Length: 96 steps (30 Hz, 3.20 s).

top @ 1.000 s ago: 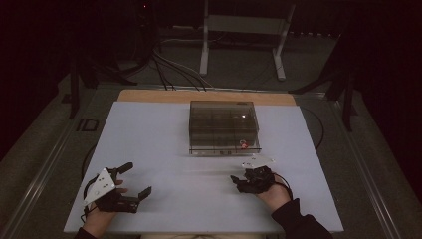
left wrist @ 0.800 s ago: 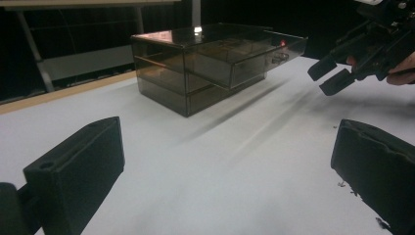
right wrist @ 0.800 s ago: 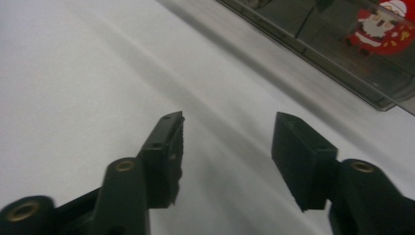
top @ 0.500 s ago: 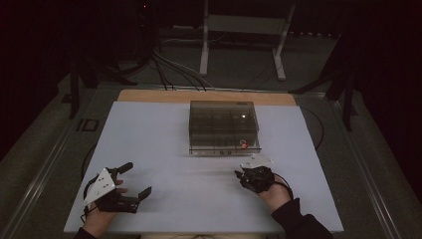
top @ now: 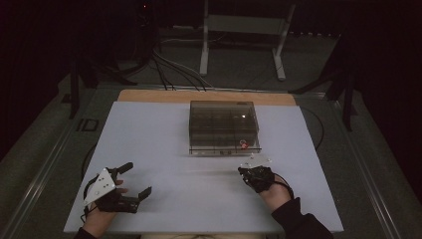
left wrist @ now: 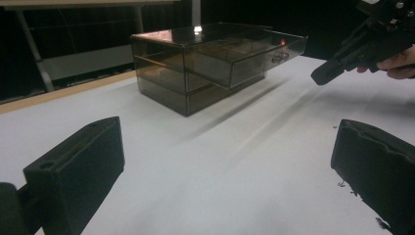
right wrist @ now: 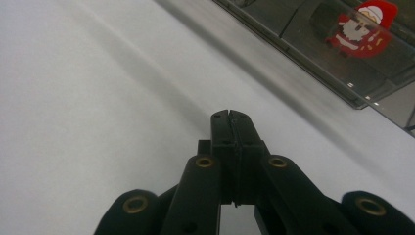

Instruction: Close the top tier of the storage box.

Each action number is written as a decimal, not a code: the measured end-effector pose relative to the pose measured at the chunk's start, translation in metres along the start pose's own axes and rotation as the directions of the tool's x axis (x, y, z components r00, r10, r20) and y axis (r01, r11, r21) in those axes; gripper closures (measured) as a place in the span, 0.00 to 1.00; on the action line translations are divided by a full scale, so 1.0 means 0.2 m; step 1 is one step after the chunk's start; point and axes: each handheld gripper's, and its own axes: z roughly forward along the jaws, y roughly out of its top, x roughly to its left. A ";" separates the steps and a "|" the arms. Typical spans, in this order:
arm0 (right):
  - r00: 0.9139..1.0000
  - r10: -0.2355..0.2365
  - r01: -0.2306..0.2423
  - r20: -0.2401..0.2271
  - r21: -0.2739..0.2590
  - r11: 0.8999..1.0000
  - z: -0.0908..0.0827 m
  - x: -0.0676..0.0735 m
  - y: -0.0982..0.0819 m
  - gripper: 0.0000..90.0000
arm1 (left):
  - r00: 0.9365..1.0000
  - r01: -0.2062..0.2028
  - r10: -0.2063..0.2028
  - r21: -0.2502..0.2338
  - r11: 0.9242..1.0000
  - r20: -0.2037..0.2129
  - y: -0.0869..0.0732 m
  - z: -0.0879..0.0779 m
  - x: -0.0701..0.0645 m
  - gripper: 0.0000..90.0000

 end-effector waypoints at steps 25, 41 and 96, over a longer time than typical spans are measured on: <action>0.999 0.010 -0.009 0.033 -0.058 0.998 0.00 -0.03 0.12 1.00 | 1.000 0.001 -0.001 0.000 1.000 -0.003 0.00 0.00 0.00 0.00; 0.999 0.030 -0.027 0.044 -0.079 0.997 0.02 -0.06 0.16 1.00 | 1.000 0.001 -0.001 0.002 1.000 -0.003 0.00 0.00 0.00 0.00; 0.999 0.024 -0.021 0.033 -0.069 0.997 0.06 -0.07 0.22 1.00 | 1.000 0.001 -0.001 0.006 1.000 -0.006 0.00 0.00 0.00 0.00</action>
